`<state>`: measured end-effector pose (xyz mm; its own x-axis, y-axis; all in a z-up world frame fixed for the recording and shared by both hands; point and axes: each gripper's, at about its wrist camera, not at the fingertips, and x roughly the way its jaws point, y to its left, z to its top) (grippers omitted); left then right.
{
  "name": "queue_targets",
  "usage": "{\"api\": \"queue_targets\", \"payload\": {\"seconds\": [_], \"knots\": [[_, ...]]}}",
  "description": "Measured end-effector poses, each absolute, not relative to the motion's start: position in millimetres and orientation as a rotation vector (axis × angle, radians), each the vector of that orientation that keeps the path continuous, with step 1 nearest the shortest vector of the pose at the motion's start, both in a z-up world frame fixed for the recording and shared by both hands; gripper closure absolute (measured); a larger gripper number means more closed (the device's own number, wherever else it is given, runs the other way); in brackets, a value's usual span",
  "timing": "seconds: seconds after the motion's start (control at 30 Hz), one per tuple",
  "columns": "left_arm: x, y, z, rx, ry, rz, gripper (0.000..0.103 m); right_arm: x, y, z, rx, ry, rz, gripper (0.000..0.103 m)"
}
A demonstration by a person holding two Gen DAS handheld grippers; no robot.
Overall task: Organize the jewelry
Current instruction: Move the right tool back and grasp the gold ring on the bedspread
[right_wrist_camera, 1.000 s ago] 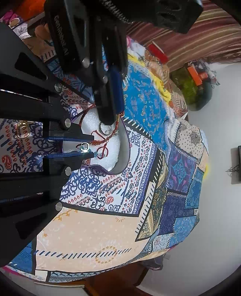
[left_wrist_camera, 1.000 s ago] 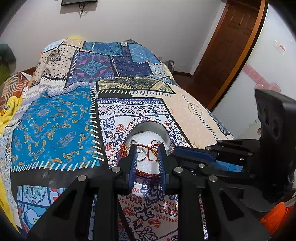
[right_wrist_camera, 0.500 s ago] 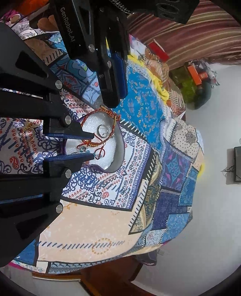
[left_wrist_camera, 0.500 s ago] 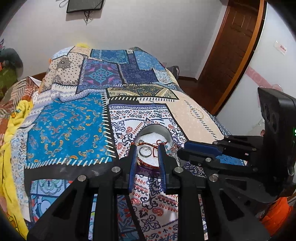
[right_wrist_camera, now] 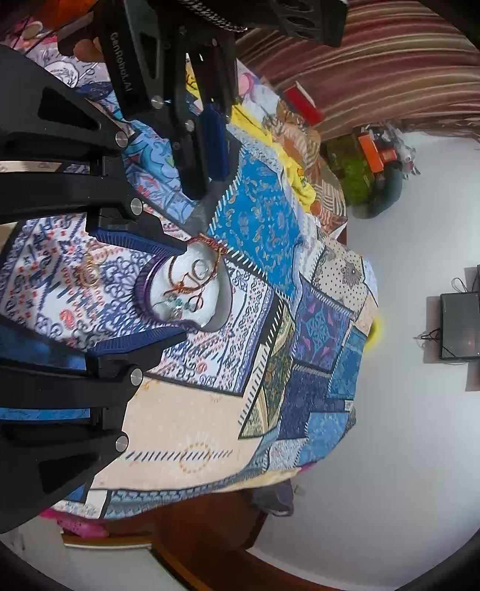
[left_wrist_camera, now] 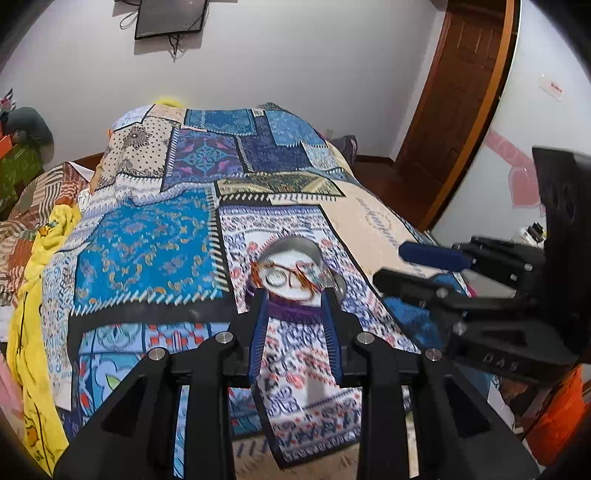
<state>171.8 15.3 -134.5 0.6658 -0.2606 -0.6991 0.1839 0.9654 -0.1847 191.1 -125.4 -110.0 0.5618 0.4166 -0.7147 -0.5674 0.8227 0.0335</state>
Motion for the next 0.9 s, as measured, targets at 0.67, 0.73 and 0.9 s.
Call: {"api": "queue_targets", "payload": {"seconds": [0.67,0.73,0.9], "knots": [[158.8,-18.5,-200.9,-0.080,1.021,-0.313,0.075,168.1,-155.5,-147.4,-0.186,0.900,0.550,0.067],[161.3,-26.1,-206.3,-0.062,1.035,-0.328,0.075,168.3,-158.5,-152.4,-0.183,0.915,0.547,0.067],[170.3,-37.5,-216.2,-0.040,1.048,-0.351,0.075,171.1,-165.8,-160.9,-0.179,0.943,0.540,0.067]]}}
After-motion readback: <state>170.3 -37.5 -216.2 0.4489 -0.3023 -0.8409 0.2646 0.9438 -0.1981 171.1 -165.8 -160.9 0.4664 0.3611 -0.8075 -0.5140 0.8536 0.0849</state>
